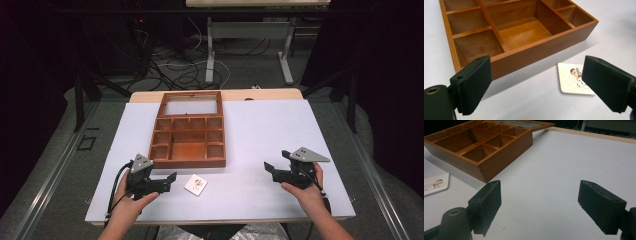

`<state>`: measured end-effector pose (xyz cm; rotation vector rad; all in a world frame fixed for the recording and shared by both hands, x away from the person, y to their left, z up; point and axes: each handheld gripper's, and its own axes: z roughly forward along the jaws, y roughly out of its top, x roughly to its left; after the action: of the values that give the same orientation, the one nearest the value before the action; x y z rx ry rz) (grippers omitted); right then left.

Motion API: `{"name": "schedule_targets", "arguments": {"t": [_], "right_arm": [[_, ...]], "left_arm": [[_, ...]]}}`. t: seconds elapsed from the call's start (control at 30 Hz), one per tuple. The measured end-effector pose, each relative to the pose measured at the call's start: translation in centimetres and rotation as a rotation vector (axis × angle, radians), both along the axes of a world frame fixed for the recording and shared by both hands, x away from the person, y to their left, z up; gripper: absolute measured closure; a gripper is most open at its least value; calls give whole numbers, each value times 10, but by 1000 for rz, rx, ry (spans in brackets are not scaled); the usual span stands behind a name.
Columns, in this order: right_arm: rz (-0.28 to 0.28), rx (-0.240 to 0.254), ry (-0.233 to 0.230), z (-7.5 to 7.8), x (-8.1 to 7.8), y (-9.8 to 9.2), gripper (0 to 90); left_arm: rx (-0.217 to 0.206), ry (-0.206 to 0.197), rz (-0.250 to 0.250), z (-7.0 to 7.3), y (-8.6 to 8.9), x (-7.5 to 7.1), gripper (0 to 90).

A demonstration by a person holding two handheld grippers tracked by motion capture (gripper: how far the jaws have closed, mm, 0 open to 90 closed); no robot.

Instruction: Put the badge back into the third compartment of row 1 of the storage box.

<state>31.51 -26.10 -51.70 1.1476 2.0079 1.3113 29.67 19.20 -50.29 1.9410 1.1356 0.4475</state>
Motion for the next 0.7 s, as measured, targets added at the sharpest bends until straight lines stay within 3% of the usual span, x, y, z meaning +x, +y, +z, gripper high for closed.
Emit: {"name": "schedule_targets", "arguments": {"t": [0.13,0.37,0.7], "right_arm": [[9,-18,-3,1,-2,3,201],[1,-18,1,2,-1,3,203],[-3,-12,-11,3,-2,2,203]], "left_arm": [[19,5,-31,3,-5,2,161],[49,32,-53,8,-14,5,163],[25,45,-60,17,-24,11,163]]}}
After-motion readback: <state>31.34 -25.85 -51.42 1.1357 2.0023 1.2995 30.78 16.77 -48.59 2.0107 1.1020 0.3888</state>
